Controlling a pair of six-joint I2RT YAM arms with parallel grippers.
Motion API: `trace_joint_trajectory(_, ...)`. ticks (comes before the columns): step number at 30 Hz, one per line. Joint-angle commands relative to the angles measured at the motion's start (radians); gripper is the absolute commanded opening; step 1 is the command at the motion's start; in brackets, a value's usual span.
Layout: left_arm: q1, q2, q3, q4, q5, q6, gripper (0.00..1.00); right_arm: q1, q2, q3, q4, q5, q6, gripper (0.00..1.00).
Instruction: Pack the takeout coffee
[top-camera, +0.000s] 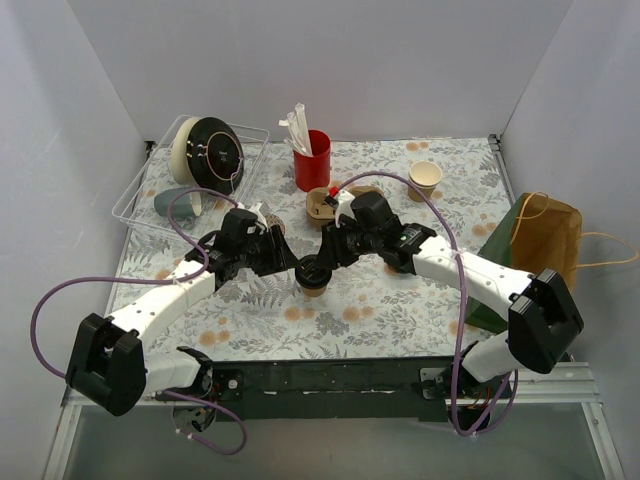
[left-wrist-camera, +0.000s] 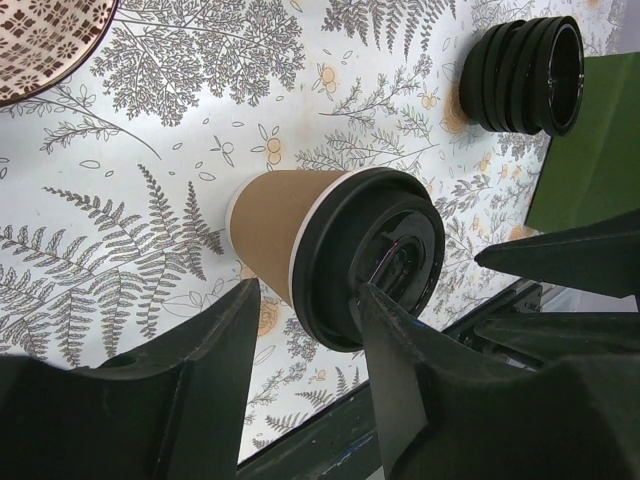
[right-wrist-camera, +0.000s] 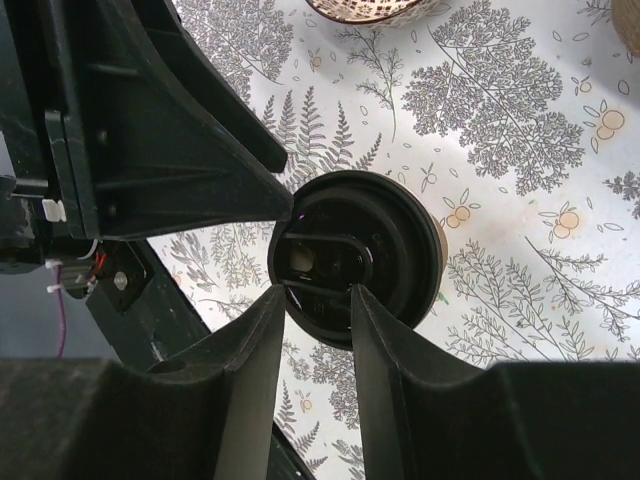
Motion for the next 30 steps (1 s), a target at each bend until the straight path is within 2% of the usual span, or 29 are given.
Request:
trace_joint_trajectory(1,-0.004,-0.014,-0.021,0.016,0.004,0.003,0.43,0.017,0.031,0.058,-0.027,0.081,-0.045,0.41)
trace_joint_trajectory(10,-0.004,0.009,-0.056,0.047,0.016,-0.008,0.42,0.054,0.085,0.055,0.001,0.066,-0.054,0.37)
trace_joint_trajectory(24,-0.004,0.001,-0.067,0.042,0.002,-0.015,0.4,0.056,0.108,-0.099,0.088,0.126,-0.003,0.29)
trace_joint_trajectory(26,-0.005,-0.005,-0.053,0.036,-0.002,-0.008,0.43,0.056,0.105,-0.105,0.09,0.126,0.0,0.29)
trace_joint_trajectory(27,-0.005,-0.017,-0.045,0.035,-0.002,-0.005,0.5,0.056,0.096,-0.105,0.09,0.126,0.001,0.29)
trace_joint_trajectory(30,-0.005,-0.029,-0.007,0.027,0.001,-0.003,0.54,0.056,0.082,-0.094,0.085,0.124,0.003,0.29)
